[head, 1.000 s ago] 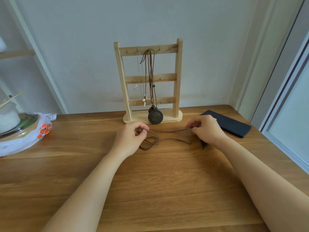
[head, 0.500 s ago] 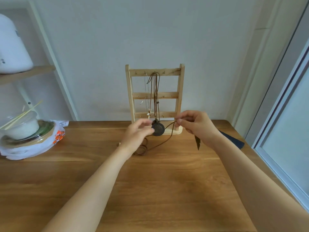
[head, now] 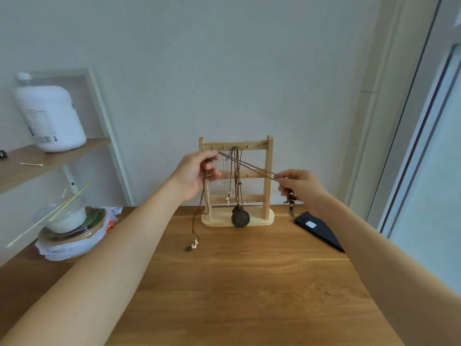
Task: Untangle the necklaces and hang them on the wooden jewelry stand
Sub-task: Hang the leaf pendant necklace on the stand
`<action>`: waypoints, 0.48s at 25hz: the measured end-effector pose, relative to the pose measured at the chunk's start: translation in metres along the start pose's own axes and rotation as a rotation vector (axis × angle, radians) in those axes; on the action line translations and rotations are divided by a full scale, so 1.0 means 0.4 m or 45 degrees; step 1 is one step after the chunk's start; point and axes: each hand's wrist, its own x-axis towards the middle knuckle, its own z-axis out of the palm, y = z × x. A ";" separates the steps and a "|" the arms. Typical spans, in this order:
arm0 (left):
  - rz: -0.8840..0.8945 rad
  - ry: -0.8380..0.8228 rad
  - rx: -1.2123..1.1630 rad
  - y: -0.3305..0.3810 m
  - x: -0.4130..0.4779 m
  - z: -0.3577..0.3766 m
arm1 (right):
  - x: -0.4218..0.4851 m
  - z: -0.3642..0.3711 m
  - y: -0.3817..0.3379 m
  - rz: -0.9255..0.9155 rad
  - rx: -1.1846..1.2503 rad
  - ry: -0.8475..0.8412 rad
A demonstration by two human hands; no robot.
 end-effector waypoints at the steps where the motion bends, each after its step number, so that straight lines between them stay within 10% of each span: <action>1: -0.001 0.008 -0.093 0.024 0.002 -0.001 | -0.006 -0.004 0.007 0.027 -0.054 -0.054; 5: 0.135 -0.022 0.014 0.099 0.009 0.025 | -0.031 0.004 -0.038 -0.009 -0.307 -0.251; 12: 0.231 -0.067 0.275 0.203 0.022 0.129 | 0.028 0.019 -0.272 -0.143 0.264 -0.404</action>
